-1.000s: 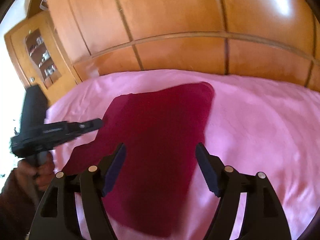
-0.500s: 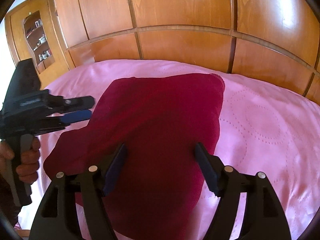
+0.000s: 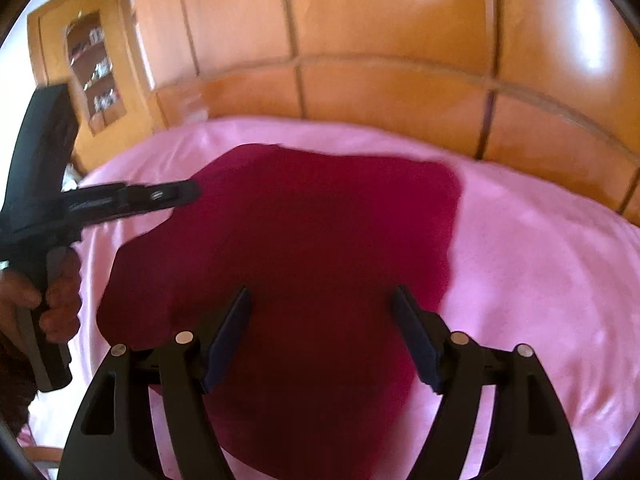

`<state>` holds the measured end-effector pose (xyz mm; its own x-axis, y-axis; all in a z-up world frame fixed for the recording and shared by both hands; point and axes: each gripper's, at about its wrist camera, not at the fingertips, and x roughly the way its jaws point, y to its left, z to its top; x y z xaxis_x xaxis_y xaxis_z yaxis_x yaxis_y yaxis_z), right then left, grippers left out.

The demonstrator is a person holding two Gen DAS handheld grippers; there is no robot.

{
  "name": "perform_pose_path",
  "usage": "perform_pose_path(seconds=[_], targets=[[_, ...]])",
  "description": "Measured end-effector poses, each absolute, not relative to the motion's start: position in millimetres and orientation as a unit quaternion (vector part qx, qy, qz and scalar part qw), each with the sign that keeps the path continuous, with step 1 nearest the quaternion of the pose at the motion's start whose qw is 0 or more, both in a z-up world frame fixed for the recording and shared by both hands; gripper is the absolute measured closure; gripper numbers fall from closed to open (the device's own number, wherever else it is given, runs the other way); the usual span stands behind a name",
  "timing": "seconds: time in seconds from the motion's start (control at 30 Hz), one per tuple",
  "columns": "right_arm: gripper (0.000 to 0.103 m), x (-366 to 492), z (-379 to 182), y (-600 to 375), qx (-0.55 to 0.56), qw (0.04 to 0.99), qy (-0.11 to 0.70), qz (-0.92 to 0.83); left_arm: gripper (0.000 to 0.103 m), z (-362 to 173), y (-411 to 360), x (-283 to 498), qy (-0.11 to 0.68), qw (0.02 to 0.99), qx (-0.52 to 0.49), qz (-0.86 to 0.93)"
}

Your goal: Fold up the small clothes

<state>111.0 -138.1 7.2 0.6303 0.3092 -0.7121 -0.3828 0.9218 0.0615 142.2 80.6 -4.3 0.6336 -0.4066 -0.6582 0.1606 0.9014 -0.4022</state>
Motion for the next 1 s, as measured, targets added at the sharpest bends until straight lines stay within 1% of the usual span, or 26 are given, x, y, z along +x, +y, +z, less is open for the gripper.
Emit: perform_pose_path(seconds=[0.07,0.13,0.17,0.27,0.33,0.4,0.43,0.47,0.53,0.7,0.87,1.0], targets=[[0.029,110,-16,-122,-0.073,0.900,0.389,0.181,0.097,-38,69,150,0.443,0.883,-0.106,-0.117],[0.028,105,-27,-111,-0.096,0.908,0.373,0.166,0.096,-48,69,150,0.448,0.882,-0.110,-0.097],[0.028,103,-28,-106,-0.108,0.911,0.366,0.156,0.096,-44,73,147,0.444,0.882,-0.127,-0.093],[0.026,106,-29,-107,-0.096,0.912,0.367,0.155,0.096,-20,82,133,0.418,0.891,-0.155,-0.080],[0.026,106,-29,-109,-0.093,0.912,0.367,0.159,0.096,2,76,116,0.384,0.908,-0.143,-0.086],[0.026,105,-28,-110,-0.095,0.912,0.366,0.159,0.096,13,64,103,0.372,0.915,-0.119,-0.103],[0.026,105,-26,-111,-0.094,0.911,0.367,0.161,0.090,16,56,98,0.366,0.919,-0.098,-0.106],[0.025,104,-23,-114,-0.091,0.910,0.369,0.167,0.087,18,46,94,0.362,0.923,-0.072,-0.106],[0.025,103,-14,-124,-0.081,0.903,0.378,0.188,0.087,12,33,93,0.372,0.921,-0.050,-0.107],[0.027,101,12,-160,-0.031,0.898,0.385,0.211,0.087,-2,36,97,0.389,0.914,-0.055,-0.100],[0.036,122,28,-171,0.019,0.896,0.390,0.211,0.087,-1,32,99,0.383,0.918,-0.039,-0.090],[0.036,139,32,-163,0.015,0.899,0.388,0.202,0.087,-5,36,101,0.386,0.917,-0.041,-0.088]])
